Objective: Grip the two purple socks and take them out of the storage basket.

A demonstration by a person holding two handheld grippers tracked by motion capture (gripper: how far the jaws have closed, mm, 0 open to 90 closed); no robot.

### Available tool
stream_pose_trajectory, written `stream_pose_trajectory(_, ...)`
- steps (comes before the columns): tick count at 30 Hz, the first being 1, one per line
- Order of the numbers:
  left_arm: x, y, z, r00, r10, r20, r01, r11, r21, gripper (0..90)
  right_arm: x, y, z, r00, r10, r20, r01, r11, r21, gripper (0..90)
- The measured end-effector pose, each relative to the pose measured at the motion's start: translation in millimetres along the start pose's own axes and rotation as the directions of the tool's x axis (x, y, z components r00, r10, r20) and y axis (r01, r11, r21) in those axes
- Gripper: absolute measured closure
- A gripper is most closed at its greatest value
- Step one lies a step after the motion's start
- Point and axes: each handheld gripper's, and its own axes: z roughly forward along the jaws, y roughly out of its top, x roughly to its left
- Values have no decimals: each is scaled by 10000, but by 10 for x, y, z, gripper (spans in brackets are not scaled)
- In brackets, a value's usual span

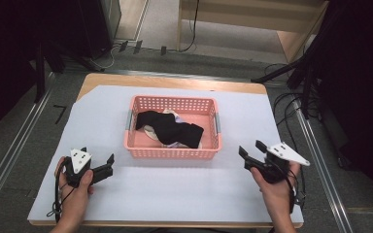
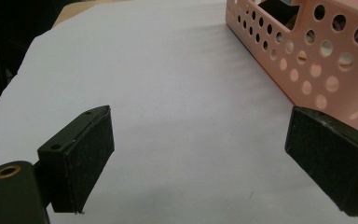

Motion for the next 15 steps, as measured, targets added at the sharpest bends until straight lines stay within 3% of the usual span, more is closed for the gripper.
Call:
stream_pose_trajectory(1,6,1,4,10000,-22,9,22,10000,14,85,140,100,118,9998,-120,-165,120,9999,30,338)
stream_pose_trajectory(4,15,-3,-7,9999,-78,128,79,10000,-61,85,349,193,309,9982,-372,-478,379,9992,141,351)
stream_pose_trajectory(5,15,-3,-7,9999,-78,128,79,10000,-61,85,349,193,309,9982,-372,-478,379,9992,141,351)
stream_pose_trajectory(6,16,-10,-17,9998,-79,182,83,9997,-221,85,490,229,431,9956,-632,-689,649,9976,230,358)
stream_pose_trajectory(8,15,-11,-20,9998,-60,203,65,9997,-242,85,621,254,539,9925,-748,-969,775,9967,253,364)
stream_pose_trajectory(9,13,-12,-21,9998,-14,205,19,9997,-242,85,621,254,539,9925,-748,-969,775,9967,253,364)
stream_pose_trajectory(10,11,-10,-20,9998,26,215,-21,9997,-229,86,739,272,638,9871,-952,-1290,985,9950,193,351)
stream_pose_trajectory(12,14,-10,-18,9997,-31,248,36,9998,-204,85,846,280,736,9848,-1138,-1316,1159,9932,87,353)
stream_pose_trajectory(15,19,-10,-14,9996,-73,255,79,9998,-208,85,952,304,880,9823,-910,-1634,952,9953,182,364)
